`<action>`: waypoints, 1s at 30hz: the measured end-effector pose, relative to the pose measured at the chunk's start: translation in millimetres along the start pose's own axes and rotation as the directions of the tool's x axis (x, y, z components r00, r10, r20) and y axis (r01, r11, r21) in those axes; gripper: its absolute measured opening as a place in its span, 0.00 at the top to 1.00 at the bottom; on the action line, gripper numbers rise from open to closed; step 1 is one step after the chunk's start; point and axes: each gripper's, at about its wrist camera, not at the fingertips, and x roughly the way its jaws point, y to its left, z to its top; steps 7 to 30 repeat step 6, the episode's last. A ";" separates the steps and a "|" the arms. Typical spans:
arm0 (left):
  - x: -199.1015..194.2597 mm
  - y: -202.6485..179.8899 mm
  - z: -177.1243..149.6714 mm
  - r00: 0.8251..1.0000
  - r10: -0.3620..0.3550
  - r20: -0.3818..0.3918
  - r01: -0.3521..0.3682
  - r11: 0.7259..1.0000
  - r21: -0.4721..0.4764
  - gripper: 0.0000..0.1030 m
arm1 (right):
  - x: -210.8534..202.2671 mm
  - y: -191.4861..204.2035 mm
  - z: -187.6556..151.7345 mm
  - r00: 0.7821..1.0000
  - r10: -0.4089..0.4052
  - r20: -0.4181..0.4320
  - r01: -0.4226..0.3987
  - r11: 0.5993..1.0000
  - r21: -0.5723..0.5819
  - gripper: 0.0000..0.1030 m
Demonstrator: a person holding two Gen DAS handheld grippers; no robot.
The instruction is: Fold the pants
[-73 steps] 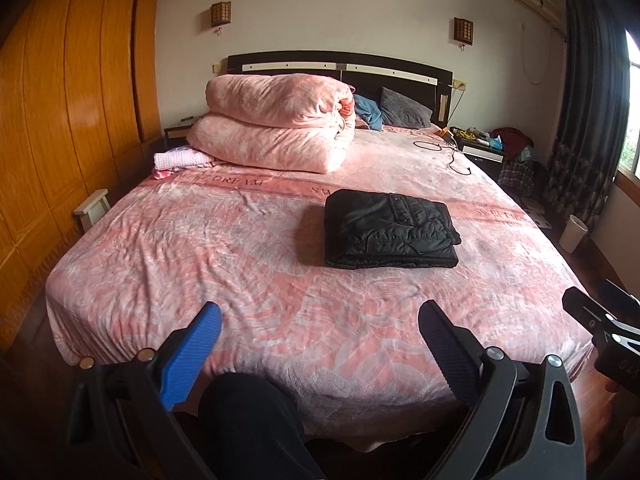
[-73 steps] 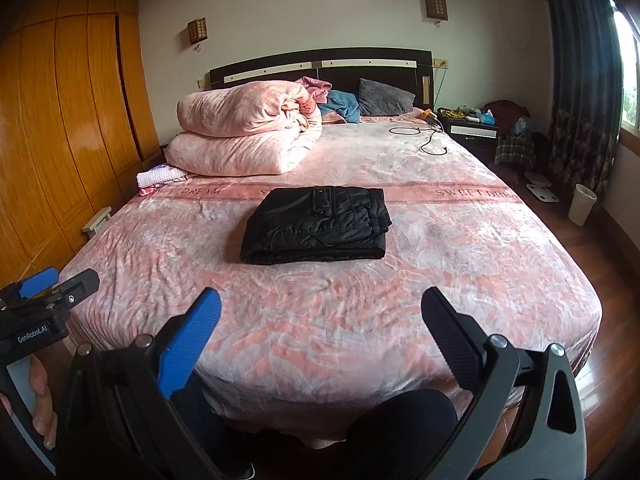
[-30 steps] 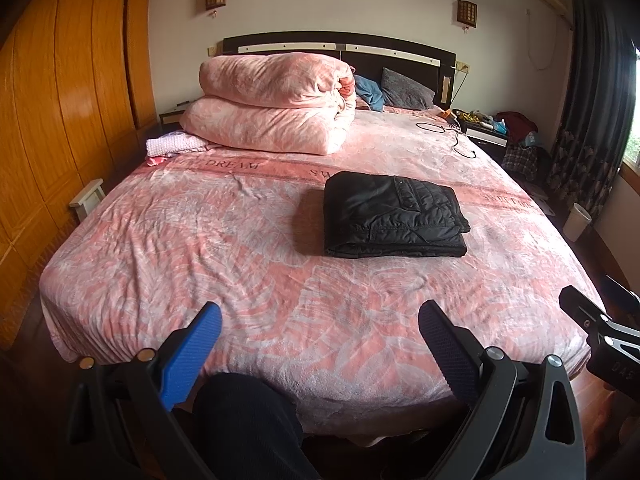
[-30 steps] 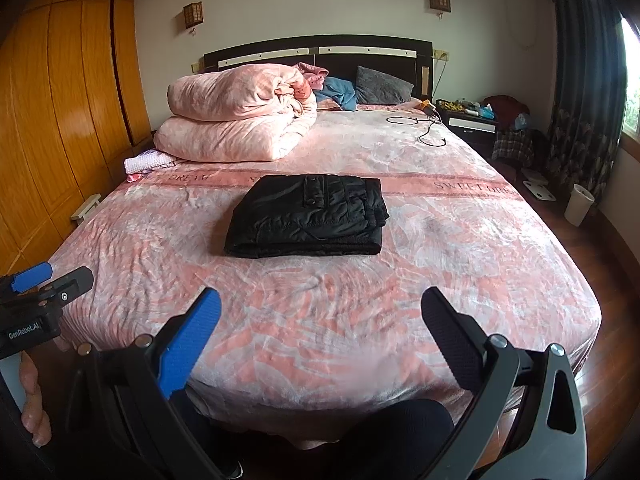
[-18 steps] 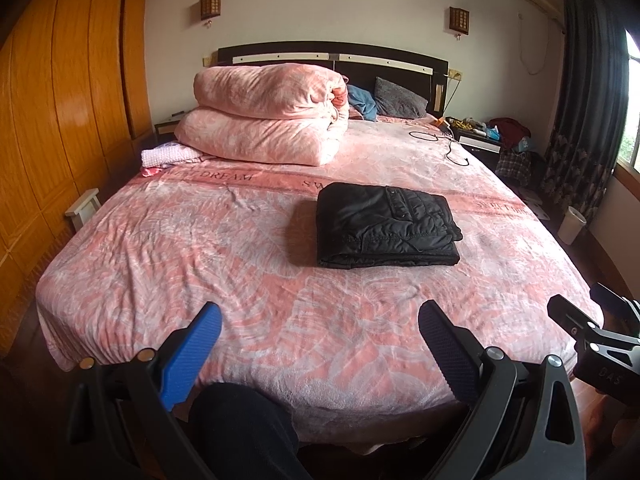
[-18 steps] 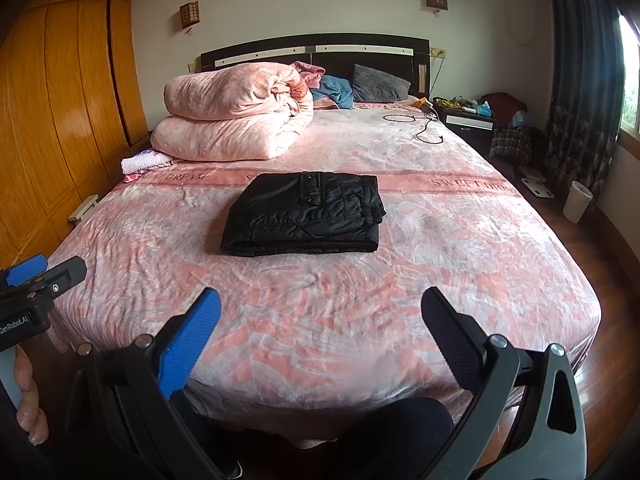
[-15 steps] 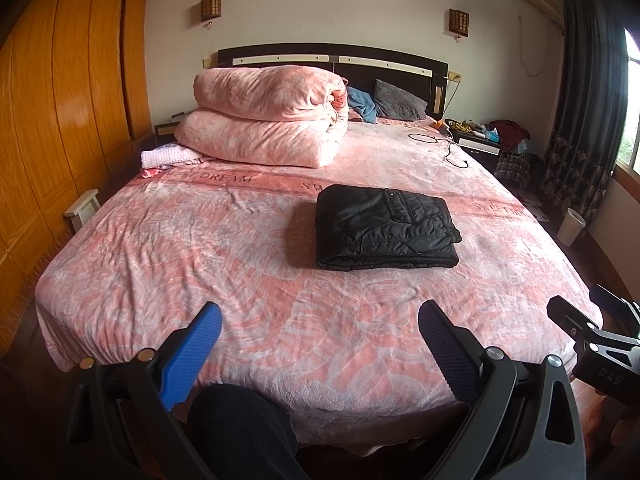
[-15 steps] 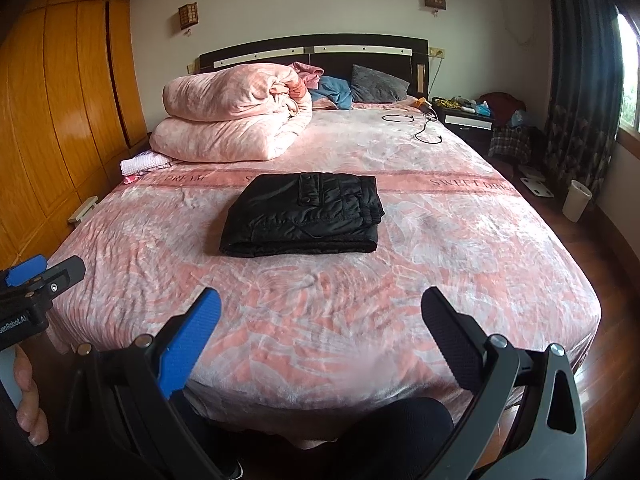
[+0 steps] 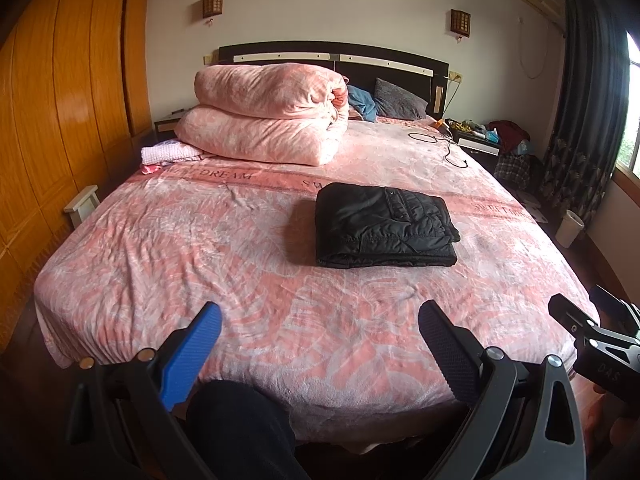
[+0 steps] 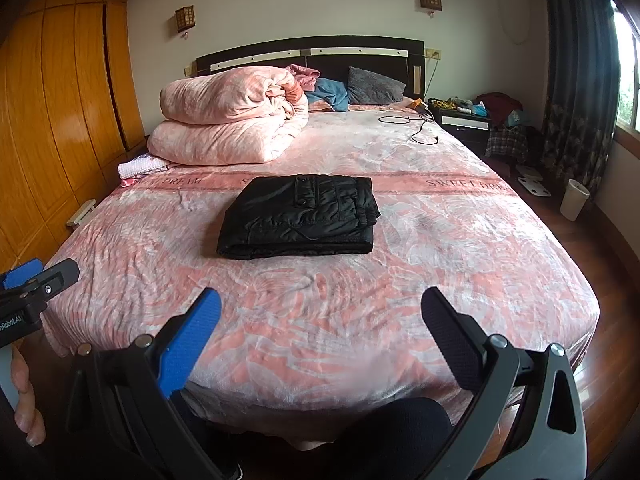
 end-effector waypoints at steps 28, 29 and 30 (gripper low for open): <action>0.1 2.8 1.3 1.000 0.006 -0.003 -0.006 1.000 -0.003 0.04 | -0.8 -1.1 0.3 1.000 -0.003 0.000 0.003 1.000 0.000 0.03; 0.1 2.8 1.3 1.000 0.006 -0.003 -0.006 1.000 -0.003 0.04 | -0.8 -1.1 0.3 1.000 -0.003 0.000 0.003 1.000 0.000 0.03; 0.1 2.8 1.3 1.000 0.006 -0.003 -0.006 1.000 -0.003 0.04 | -0.8 -1.1 0.3 1.000 -0.003 0.000 0.003 1.000 0.000 0.03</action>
